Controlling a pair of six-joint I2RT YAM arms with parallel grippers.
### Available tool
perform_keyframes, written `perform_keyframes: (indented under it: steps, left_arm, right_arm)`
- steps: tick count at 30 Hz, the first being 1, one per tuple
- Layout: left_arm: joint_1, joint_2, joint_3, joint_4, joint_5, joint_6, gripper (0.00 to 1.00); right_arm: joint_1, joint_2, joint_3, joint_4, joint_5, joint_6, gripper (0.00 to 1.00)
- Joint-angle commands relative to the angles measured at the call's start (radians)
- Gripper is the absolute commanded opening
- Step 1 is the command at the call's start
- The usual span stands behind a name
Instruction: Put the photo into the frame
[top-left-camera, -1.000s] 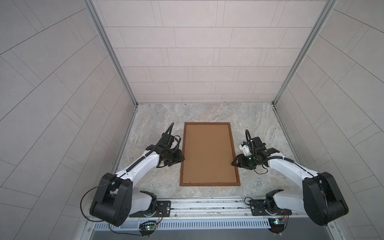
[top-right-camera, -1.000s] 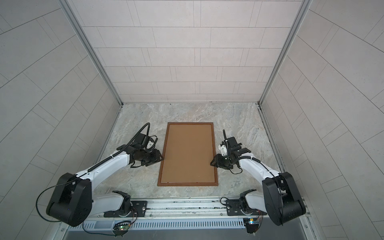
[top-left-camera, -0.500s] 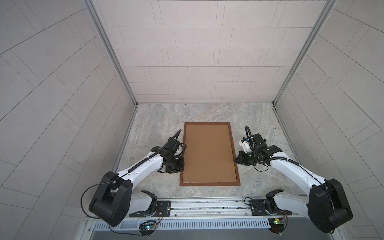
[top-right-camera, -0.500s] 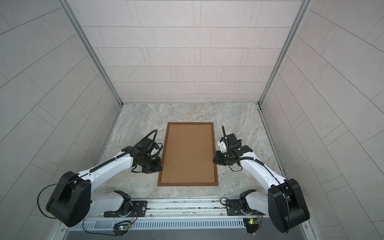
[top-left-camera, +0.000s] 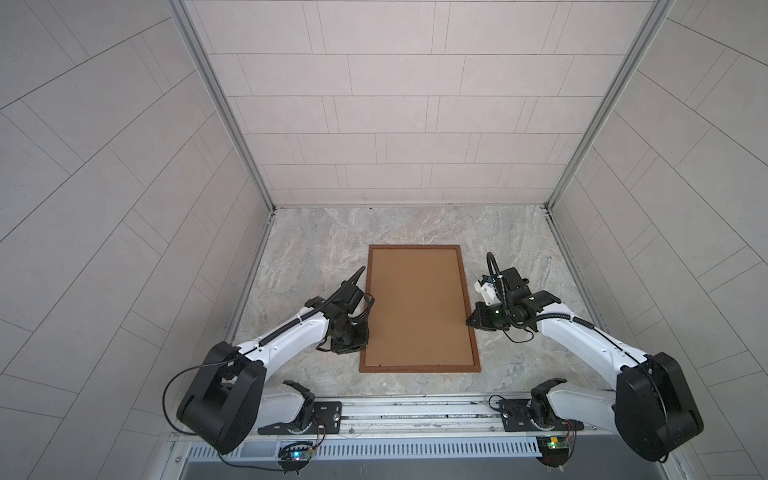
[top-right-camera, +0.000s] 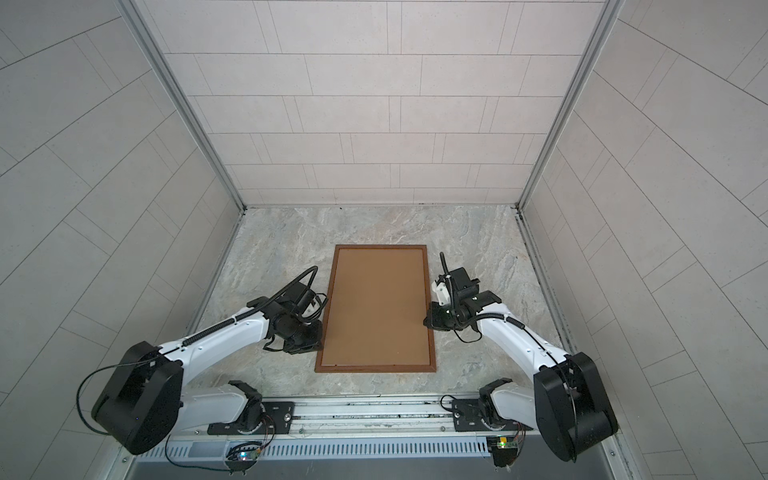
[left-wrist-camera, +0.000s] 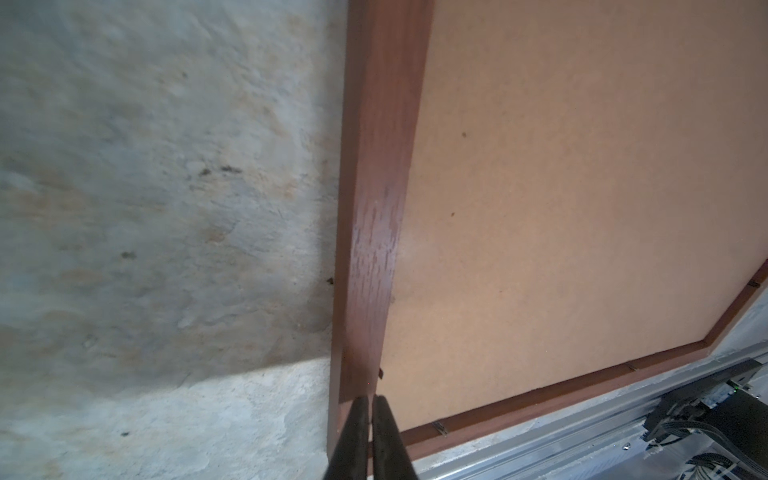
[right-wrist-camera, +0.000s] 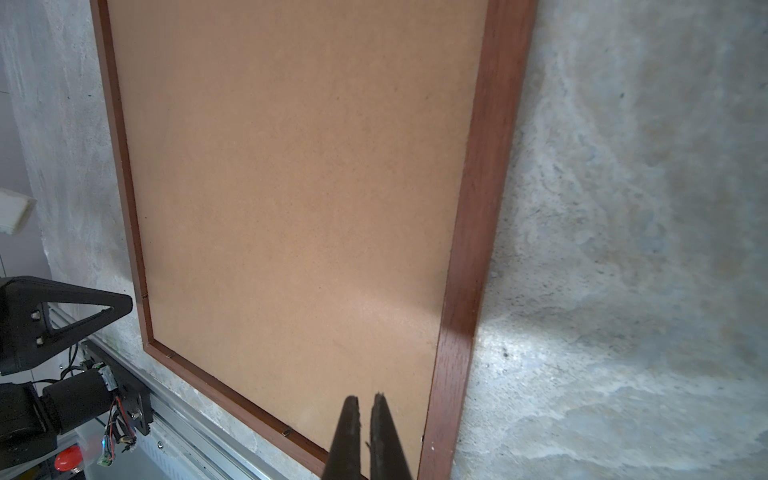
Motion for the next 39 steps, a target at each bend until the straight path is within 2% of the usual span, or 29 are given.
perform_keyframes:
  steps: [1,16,27,31,39]
  left_arm:
    - [-0.012,0.003,-0.012,-0.002,-0.005,-0.005,0.11]
    - [-0.047,0.086,-0.024,0.048,-0.015,-0.006,0.11]
    - [-0.082,0.135,-0.042,0.044,-0.102,-0.007,0.1]
    - [-0.083,0.136,-0.035,0.04,-0.091,0.0,0.1]
    - [-0.075,-0.011,0.228,-0.192,-0.09,0.044,0.13]
  right_arm:
    - [0.007,0.006,-0.017,0.011,0.011,0.013,0.02]
    - [0.008,0.024,-0.009,0.022,0.004,0.013,0.02]
    - [0.008,0.018,-0.018,0.028,0.005,0.013,0.02]
    - [0.009,0.012,-0.015,0.024,0.002,0.013,0.02]
    - [0.009,-0.041,0.002,-0.076,0.038,-0.019,0.02]
